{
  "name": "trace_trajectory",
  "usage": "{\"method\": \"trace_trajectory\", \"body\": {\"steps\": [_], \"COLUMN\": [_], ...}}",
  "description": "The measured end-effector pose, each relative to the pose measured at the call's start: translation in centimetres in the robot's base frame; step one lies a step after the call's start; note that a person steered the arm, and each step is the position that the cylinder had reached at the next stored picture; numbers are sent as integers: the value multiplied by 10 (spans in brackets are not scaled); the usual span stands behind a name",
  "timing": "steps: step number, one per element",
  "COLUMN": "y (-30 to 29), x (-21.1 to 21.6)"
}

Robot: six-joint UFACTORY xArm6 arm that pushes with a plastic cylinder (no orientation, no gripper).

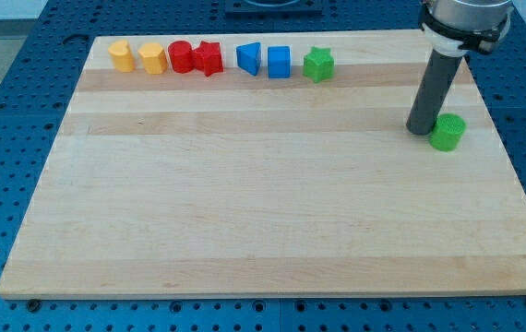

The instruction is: Push the green star towards the green circle

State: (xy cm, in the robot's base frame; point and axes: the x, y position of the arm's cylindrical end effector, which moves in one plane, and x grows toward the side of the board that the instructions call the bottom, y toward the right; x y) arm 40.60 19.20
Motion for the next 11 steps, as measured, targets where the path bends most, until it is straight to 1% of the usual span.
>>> {"method": "trace_trajectory", "body": {"steps": [1, 2, 3, 4, 5, 6, 7, 9, 10, 11], "y": [-43, -75, -90, -94, -112, -143, -145, -110, -109, -109], "x": [-15, -77, -170, -215, -213, -173, -137, -71, -66, -26]}}
